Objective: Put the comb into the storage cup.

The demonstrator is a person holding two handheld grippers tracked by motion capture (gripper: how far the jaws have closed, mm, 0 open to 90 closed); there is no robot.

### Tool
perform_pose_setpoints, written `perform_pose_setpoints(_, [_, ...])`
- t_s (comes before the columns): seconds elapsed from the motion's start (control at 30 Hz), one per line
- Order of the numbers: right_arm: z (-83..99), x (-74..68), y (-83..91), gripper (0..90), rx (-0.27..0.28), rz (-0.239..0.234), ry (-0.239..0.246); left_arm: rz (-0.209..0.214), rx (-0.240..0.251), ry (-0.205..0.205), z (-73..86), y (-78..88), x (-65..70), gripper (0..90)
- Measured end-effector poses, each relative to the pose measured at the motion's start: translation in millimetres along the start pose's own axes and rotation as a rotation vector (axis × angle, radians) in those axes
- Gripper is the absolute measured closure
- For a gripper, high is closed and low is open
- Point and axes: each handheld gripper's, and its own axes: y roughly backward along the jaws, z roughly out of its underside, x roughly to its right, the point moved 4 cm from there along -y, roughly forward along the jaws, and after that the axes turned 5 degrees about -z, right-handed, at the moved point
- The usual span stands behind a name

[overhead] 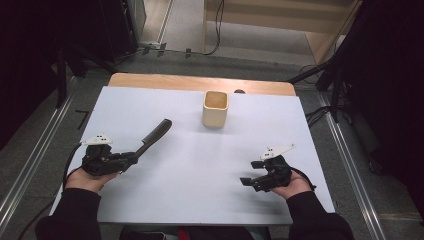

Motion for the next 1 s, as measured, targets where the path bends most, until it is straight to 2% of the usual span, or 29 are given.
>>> perform_pose_setpoints(0.13, [0.2, -0.9, 0.4, 19.6, 0.003, 0.001, 0.001, 0.016, 0.010, 0.024, -4.7, -5.4, 3.7, 72.9])
perform_pose_setpoints(0.27, [0.6, -1.5, 1.4, 19.6, 0.008, 0.003, -0.004, 0.013, 0.027, 0.039, -9.5, -10.8, 6.9, 72.9])
perform_pose_setpoints(0.63, [1.4, -6.0, 3.0, 19.6, 0.023, 0.005, -0.008, -0.002, 0.081, 0.048, -21.6, -19.1, 18.7, 72.9])
perform_pose_setpoints(1.0, [-6.8, -14.3, 7.8, 19.6, 0.083, -0.001, -0.019, -0.023, 0.151, 0.053, -36.6, -29.8, 31.9, 72.9])
